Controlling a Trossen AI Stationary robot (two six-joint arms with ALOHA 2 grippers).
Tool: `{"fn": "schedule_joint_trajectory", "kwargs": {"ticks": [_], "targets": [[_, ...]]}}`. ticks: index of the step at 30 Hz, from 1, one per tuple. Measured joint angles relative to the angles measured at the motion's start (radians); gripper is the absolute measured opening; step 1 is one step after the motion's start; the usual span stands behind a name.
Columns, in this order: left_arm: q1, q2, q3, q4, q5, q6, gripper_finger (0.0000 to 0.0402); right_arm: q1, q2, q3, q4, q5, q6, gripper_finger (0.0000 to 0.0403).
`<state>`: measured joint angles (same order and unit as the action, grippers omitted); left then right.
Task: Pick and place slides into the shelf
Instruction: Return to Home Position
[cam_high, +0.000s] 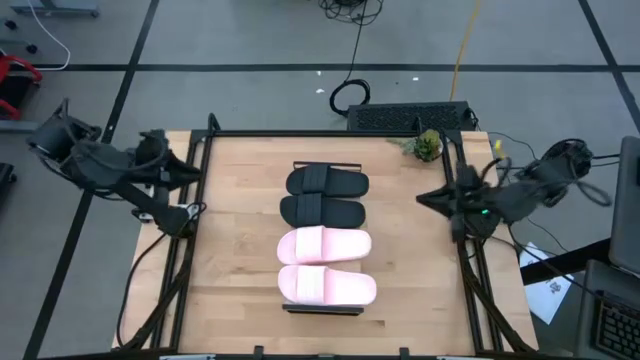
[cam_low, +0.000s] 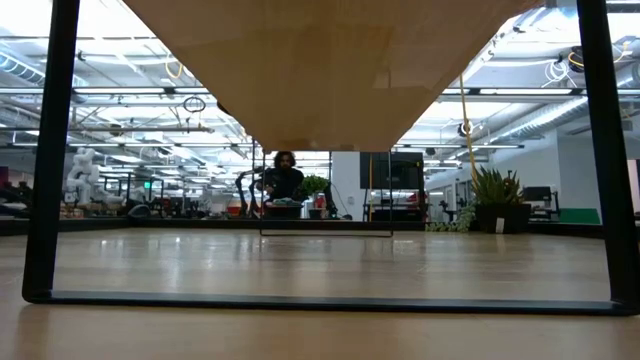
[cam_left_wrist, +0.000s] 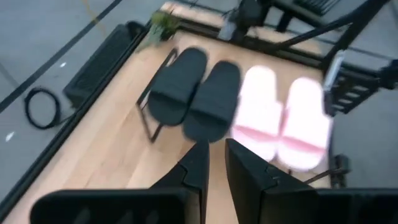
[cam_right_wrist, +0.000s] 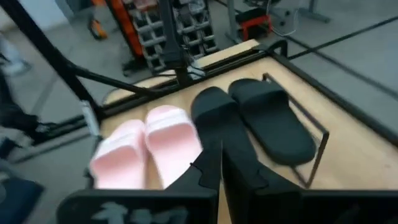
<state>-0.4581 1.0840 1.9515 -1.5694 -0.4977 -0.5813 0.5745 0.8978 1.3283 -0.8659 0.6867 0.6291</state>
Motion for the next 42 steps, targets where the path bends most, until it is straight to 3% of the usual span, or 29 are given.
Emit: {"fn": "schedule_joint_trajectory", "kwargs": {"ticks": [5, 9, 15, 18, 20, 23, 26, 36, 42], "targets": [[-0.073, -0.154, -0.241, 0.047, -0.114, -0.172, 0.0053, 0.079, -0.136, -0.120, 0.091, 0.074, 0.013, 0.0006], [-0.137, -0.252, -0.463, 0.286, -0.116, -0.198, 0.0053, 0.111, -0.231, -0.325, 0.289, 0.125, -0.039, 0.0006], [-0.216, -0.288, -0.759, 0.593, -0.134, -0.196, 0.0053, 0.122, -0.279, -0.690, 0.854, 0.018, -0.045, 0.0006], [-0.239, -0.275, -0.886, 0.728, -0.191, -0.212, 0.0053, 0.105, -0.282, -0.842, 1.134, 0.020, -0.096, 0.0006], [-0.255, -0.276, -0.977, 0.857, -0.252, -0.164, 0.0053, 0.071, -0.292, -0.917, 1.231, 0.021, -0.096, 0.0006], [-0.267, -0.305, -1.078, 0.989, -0.331, -0.086, 0.0053, 0.007, -0.331, -0.994, 1.259, -0.009, -0.073, 0.0006], [-0.247, -0.356, -1.137, 0.988, -0.365, -0.078, 0.0053, -0.077, -0.401, -1.015, 1.270, -0.099, -0.092, 0.0006], [-0.113, -0.705, -1.267, 0.967, -0.339, 0.084, 0.0053, -0.375, -0.677, -0.975, 0.899, -0.315, -0.104, 0.0006], [-0.067, -0.831, -1.278, 0.958, -0.261, 0.105, 0.0053, -0.454, -0.778, -0.943, 0.855, -0.418, -0.141, 0.0006]]}}
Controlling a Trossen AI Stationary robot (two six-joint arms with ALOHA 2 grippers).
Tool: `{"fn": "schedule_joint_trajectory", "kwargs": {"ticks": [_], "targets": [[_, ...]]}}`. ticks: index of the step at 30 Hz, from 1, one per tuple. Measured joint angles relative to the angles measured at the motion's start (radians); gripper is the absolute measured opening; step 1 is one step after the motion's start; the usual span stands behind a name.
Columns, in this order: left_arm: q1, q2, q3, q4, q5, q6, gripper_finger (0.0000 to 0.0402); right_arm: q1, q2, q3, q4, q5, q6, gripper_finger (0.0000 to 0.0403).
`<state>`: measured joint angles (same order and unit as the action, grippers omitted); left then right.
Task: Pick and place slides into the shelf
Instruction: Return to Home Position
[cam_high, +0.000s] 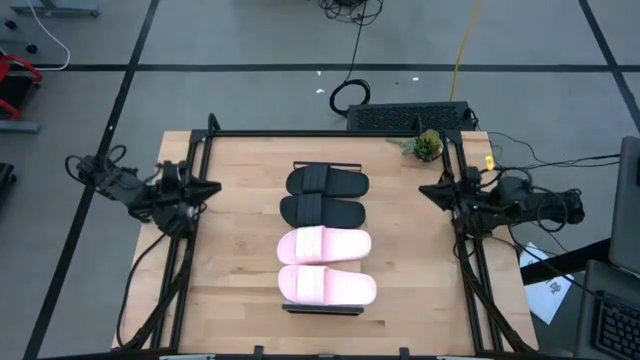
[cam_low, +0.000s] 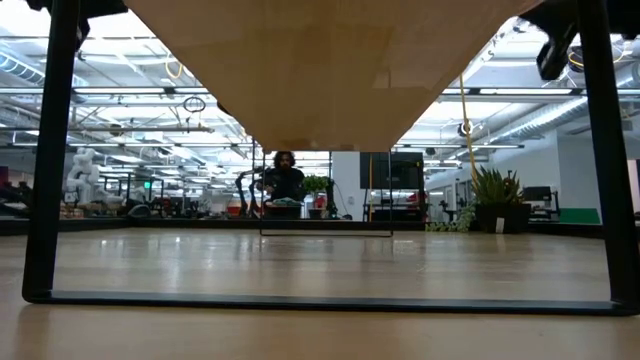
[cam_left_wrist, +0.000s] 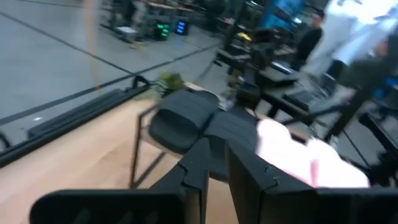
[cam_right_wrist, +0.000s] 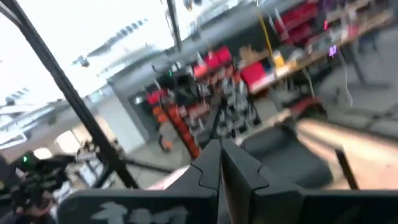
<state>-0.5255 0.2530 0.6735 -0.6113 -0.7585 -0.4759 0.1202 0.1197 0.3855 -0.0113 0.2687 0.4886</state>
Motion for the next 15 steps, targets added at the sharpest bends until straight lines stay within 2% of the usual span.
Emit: {"fn": "schedule_joint_trajectory", "kwargs": {"ticks": [3, 7, 10, 15], "targets": [[0.000, 0.001, -0.041, 0.015, 0.023, 0.027, 0.0053, -0.007, 0.011, -0.002, -0.092, -0.010, 0.054, 0.0006], [0.000, -0.017, -0.171, 0.153, -0.044, 0.075, 0.0053, -0.010, 0.033, -0.003, -0.154, -0.009, 0.077, 0.0006], [0.000, -0.079, -0.268, 0.271, -0.045, 0.119, 0.0053, -0.011, 0.017, -0.003, -0.154, 0.000, 0.025, 0.0006], [0.000, -0.219, -0.322, 0.304, -0.028, 0.202, 0.0053, -0.034, -0.068, -0.002, -0.200, 0.075, -0.055, 0.0006]]}}
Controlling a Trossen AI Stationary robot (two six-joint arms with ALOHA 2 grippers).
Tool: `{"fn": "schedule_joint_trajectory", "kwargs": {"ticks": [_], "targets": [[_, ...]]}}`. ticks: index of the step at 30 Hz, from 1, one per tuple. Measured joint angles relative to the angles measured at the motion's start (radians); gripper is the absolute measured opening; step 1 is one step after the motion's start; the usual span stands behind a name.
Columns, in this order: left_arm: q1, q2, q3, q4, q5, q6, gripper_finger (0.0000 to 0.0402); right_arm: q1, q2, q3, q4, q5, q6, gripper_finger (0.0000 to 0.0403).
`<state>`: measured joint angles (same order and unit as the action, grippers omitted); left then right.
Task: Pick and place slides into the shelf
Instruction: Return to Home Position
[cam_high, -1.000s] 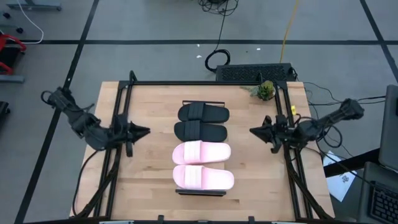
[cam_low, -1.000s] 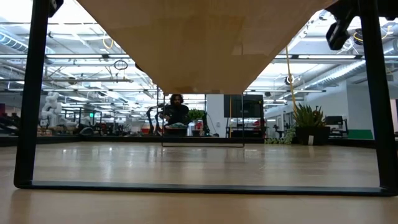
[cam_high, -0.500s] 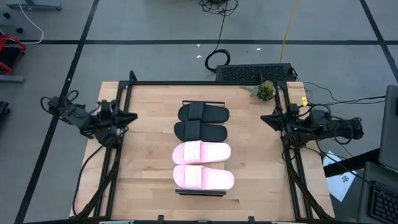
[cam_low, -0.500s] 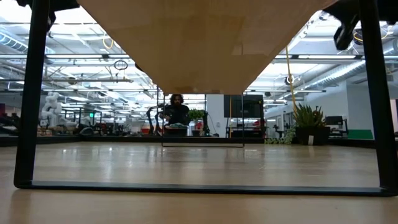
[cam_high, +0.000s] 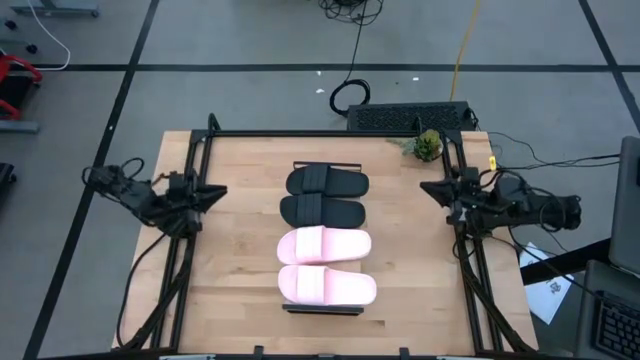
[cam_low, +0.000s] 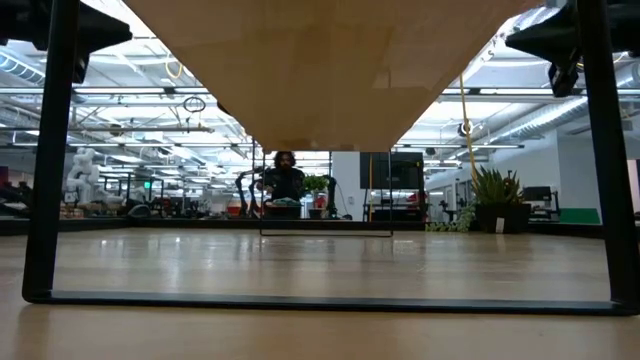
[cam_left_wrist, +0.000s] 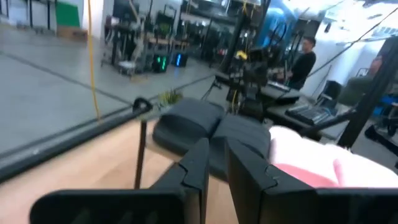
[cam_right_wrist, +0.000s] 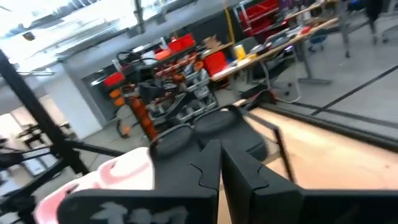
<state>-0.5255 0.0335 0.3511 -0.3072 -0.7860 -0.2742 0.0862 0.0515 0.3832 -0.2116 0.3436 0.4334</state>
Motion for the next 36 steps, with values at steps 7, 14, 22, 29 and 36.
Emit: {"fn": "schedule_joint_trajectory", "kwargs": {"ticks": [7, 14, 22, 29, 36], "targets": [[0.029, -0.027, 0.010, -0.011, 0.027, 0.091, 0.0053, -0.064, -0.042, 0.017, -0.124, 0.002, -0.030, 0.0006], [0.101, -0.028, -0.031, -0.036, 0.120, 0.045, 0.0053, -0.119, -0.033, 0.020, -0.146, 0.020, -0.095, 0.0004], [0.238, -0.028, -0.130, 0.043, 0.235, 0.037, 0.0053, -0.155, 0.072, 0.018, -0.123, 0.076, -0.256, 0.0001], [0.404, -0.029, -0.115, 0.032, 0.380, 0.110, 0.0053, -0.220, 0.090, 0.019, -0.073, 0.010, -0.337, 0.0001], [0.577, -0.029, -0.076, -0.006, 0.578, 0.143, 0.0053, -0.257, -0.041, 0.070, -0.195, -0.049, -0.292, 0.0000]]}}
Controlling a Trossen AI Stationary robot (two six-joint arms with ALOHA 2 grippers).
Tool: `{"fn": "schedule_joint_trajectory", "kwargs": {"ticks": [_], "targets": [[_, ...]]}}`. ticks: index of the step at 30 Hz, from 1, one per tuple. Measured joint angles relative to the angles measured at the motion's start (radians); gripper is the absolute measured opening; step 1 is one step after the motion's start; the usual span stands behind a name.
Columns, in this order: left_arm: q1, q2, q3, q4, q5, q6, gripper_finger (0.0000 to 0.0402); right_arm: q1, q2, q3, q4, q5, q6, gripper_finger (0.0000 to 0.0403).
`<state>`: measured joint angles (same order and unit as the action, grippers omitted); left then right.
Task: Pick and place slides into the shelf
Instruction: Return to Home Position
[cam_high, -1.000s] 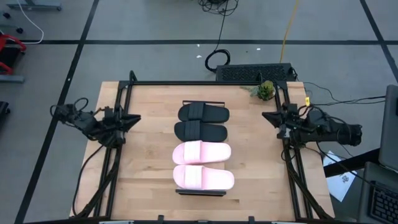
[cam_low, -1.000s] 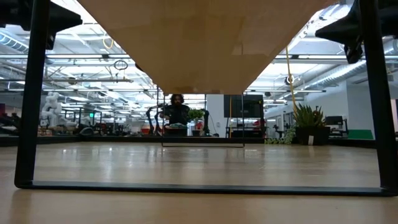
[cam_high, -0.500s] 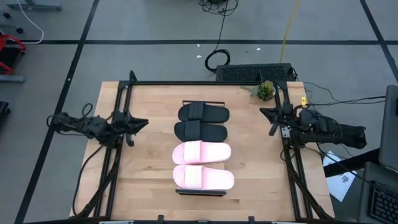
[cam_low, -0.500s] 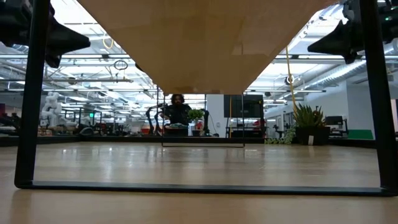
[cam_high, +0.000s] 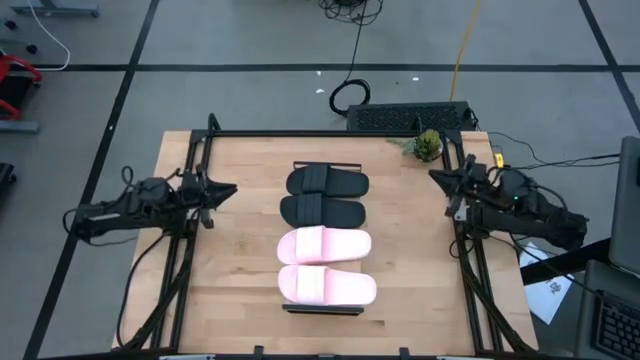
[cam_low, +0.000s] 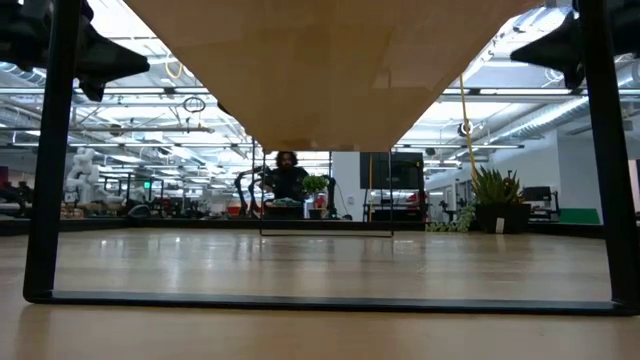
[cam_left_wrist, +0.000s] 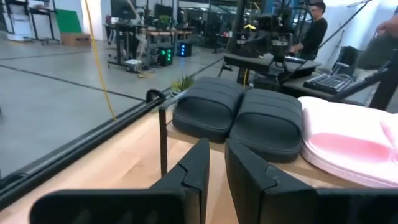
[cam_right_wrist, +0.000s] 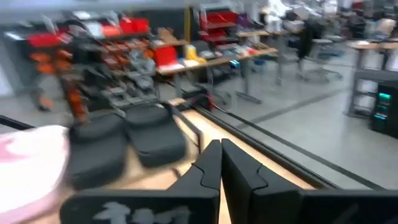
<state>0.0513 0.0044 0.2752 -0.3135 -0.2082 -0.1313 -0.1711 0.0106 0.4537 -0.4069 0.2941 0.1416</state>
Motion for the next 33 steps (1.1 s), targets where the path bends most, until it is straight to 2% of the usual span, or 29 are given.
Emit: {"fn": "schedule_joint_trajectory", "kwargs": {"ticks": [2, 8, 14, 20, 25, 33], "targets": [[0.041, 0.000, 0.000, 0.005, 0.056, 0.006, 0.0053, 0.000, -0.009, -0.001, 0.016, -0.034, 0.004, 0.0000], [0.130, 0.000, -0.011, 0.034, 0.213, -0.027, 0.0053, 0.000, 0.000, -0.062, 0.007, -0.037, 0.048, 0.0000], [0.153, 0.000, -0.089, 0.094, 0.197, -0.073, 0.0053, 0.000, -0.007, -0.198, 0.166, -0.005, 0.056, 0.0000], [0.152, 0.000, -0.216, 0.205, 0.160, -0.103, 0.0053, 0.000, -0.007, -0.258, 0.197, 0.021, 0.054, 0.0000], [0.152, 0.013, -0.223, 0.218, 0.161, -0.077, 0.0053, 0.000, -0.007, -0.299, 0.197, 0.020, 0.055, 0.0000], [0.152, 0.025, -0.222, 0.217, 0.153, -0.054, 0.0053, 0.000, -0.006, -0.385, 0.334, 0.023, 0.007, 0.0000]]}}
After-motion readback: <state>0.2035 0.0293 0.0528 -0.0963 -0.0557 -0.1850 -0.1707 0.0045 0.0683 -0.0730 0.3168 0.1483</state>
